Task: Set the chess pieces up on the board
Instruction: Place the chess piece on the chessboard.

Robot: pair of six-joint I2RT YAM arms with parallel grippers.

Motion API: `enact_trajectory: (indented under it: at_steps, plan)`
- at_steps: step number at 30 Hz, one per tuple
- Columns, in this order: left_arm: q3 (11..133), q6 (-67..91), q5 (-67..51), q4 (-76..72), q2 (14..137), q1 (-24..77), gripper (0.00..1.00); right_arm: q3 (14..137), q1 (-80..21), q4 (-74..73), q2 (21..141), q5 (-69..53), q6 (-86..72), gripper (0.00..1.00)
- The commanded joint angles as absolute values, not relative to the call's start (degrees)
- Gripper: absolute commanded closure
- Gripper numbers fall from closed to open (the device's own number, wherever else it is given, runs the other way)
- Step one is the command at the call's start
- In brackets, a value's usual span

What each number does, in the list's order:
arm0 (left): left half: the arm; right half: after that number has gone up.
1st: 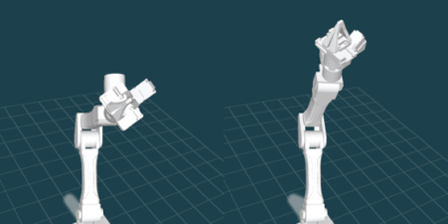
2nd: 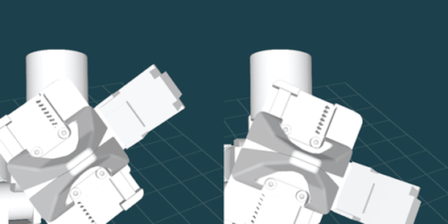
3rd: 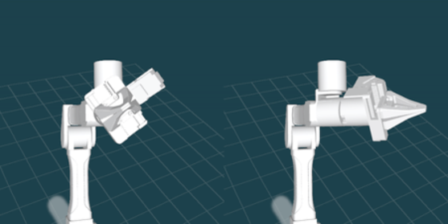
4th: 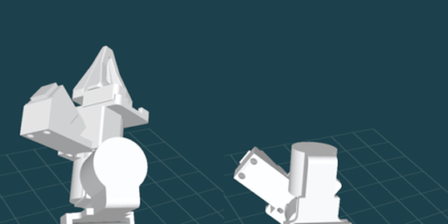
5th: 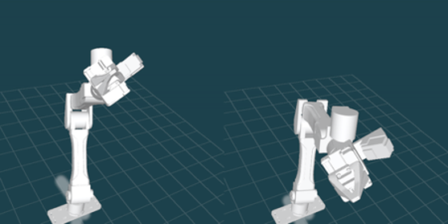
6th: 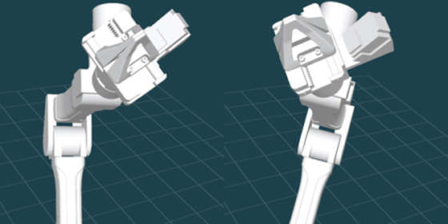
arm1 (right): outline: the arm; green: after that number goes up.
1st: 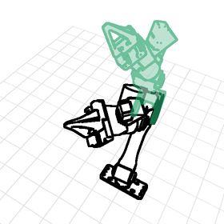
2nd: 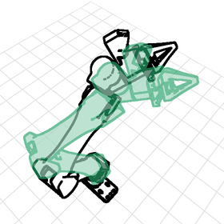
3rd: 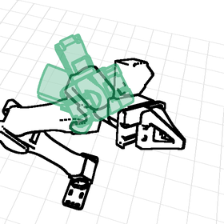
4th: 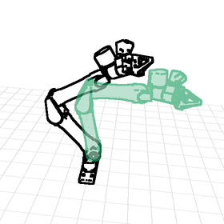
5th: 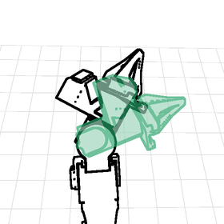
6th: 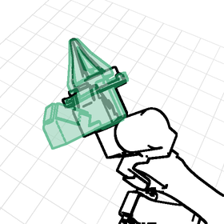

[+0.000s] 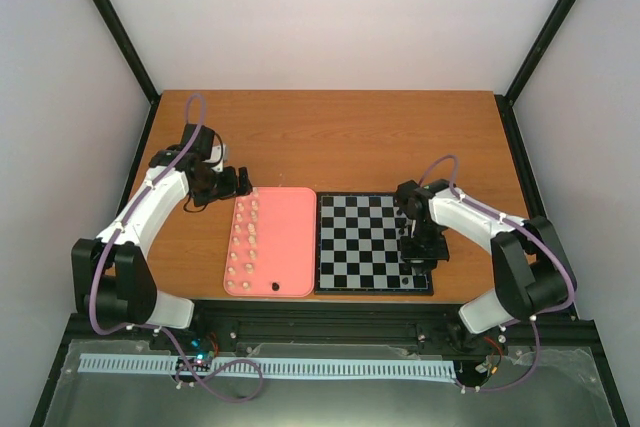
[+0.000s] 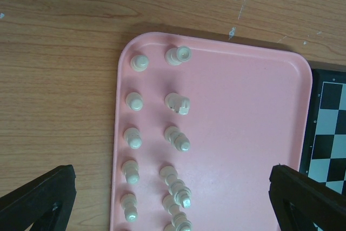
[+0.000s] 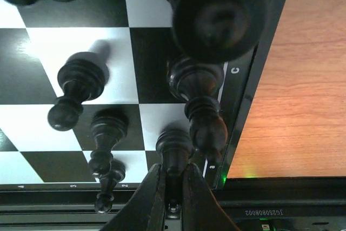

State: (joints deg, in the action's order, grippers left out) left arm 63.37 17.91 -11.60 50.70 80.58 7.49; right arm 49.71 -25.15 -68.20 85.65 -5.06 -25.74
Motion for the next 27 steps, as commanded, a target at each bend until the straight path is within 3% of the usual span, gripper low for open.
enact_trajectory:
  at_steps: [1, 11, 20, 27]
  plan:
    - [65.3, 18.1, -11.1, 50.8, 80.8, 7.6, 0.0, 49.2, -24.7, -66.8, 86.3, -4.1, -25.8, 0.97]
    - [65.1, 18.1, -10.8, 50.9, 80.6, 7.6, 0.0, 49.6, -24.7, -66.3, 87.3, -3.1, -25.7, 0.94]
    - [65.0, 18.0, -10.7, 50.7, 80.5, 7.6, 0.0, 50.8, -24.7, -67.3, 85.1, -3.2, -25.6, 0.73]
    - [65.1, 18.1, -10.8, 50.7, 80.4, 7.6, 0.0, 54.3, -24.7, -70.4, 82.7, -3.2, -25.4, 0.66]
